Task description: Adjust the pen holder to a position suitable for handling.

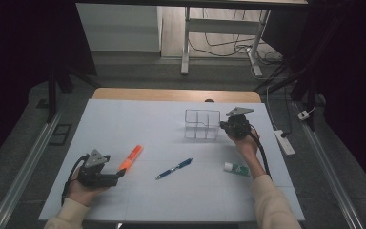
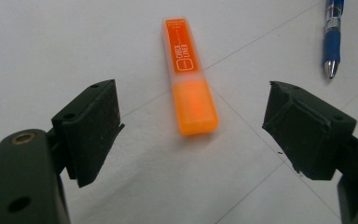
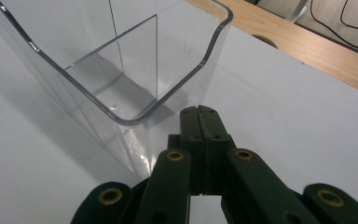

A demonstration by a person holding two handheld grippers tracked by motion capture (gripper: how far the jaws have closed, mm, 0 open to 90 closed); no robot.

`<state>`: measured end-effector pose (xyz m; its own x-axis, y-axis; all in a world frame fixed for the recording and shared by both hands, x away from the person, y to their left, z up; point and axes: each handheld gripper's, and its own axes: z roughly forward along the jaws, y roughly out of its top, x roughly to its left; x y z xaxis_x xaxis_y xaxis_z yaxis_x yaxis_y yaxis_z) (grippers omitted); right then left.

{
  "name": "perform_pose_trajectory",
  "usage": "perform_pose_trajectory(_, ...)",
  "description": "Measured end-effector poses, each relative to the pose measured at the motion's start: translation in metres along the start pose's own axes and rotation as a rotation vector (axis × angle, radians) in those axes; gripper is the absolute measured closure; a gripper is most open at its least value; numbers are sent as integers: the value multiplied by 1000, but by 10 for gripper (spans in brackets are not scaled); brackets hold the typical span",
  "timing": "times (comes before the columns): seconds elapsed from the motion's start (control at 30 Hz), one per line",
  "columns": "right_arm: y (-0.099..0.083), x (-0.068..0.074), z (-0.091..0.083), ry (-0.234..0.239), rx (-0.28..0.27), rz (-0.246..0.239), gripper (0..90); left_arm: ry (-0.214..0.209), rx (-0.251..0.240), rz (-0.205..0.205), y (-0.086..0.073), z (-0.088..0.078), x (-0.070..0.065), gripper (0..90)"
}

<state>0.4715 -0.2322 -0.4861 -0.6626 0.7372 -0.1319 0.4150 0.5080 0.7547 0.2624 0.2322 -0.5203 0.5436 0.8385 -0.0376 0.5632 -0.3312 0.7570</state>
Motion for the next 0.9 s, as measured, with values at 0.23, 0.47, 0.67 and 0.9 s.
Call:
perform_pose_trajectory(0.23,7,8,6,9,1,6,890,-1,-3,-1,0,0,0,187)
perform_pose_trajectory(0.47,17,18,17,21,20,3,890,-6,-7,0,0,-1,0,187)
perform_pose_trajectory(0.67,25,30,26,29,30,-19,890,-10,-8,4,0,-1,0,187)
perform_pose_trajectory(0.9,31,37,35,42,38,-25,890,-12,-9,5,-1,-1,0,187)
